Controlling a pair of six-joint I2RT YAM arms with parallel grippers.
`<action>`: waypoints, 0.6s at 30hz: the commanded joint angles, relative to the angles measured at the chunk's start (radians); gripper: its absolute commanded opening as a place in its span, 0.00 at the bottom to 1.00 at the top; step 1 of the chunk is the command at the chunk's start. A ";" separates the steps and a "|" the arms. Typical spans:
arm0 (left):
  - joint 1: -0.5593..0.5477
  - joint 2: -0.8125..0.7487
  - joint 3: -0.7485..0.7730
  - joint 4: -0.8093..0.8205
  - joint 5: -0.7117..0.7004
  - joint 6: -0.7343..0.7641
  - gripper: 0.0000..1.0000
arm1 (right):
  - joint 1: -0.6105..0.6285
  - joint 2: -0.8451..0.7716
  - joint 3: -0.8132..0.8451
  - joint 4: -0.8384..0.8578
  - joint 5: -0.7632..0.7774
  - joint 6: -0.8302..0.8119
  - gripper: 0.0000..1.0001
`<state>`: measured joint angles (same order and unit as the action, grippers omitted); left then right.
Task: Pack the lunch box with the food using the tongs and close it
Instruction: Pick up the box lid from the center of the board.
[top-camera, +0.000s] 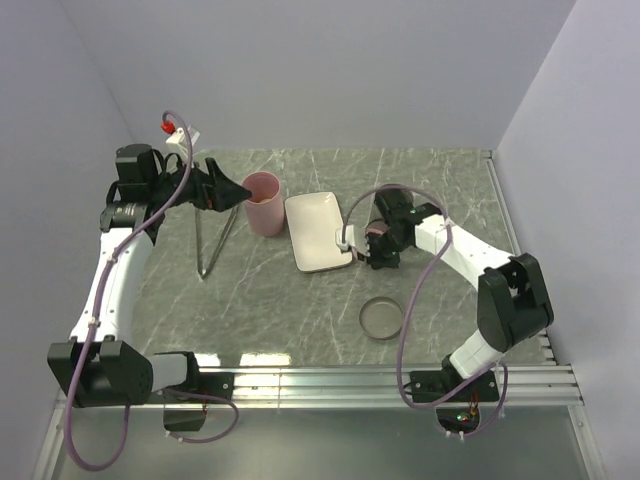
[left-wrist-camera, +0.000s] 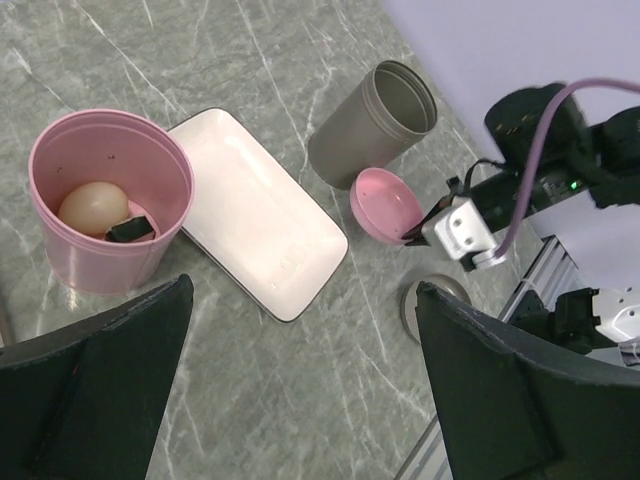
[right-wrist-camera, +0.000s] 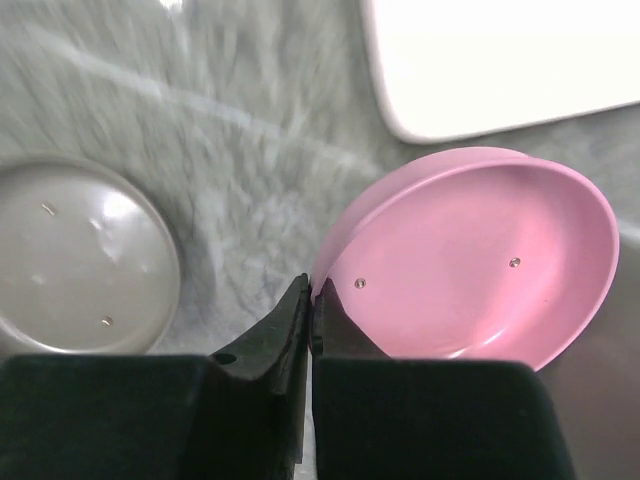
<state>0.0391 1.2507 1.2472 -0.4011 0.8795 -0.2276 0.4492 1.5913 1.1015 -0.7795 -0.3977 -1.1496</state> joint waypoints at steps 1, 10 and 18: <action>-0.002 -0.074 -0.012 0.074 0.009 -0.061 0.99 | -0.003 -0.080 0.141 -0.076 -0.169 0.086 0.00; -0.002 -0.264 -0.193 0.478 0.119 -0.418 0.99 | -0.015 -0.216 0.407 0.085 -0.538 0.540 0.00; -0.025 -0.292 -0.333 0.864 0.105 -0.927 1.00 | -0.007 -0.507 0.124 0.834 -0.508 0.979 0.00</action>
<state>0.0322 0.9852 0.9676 0.2153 0.9901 -0.8684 0.4400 1.1454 1.2942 -0.3168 -0.8856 -0.4057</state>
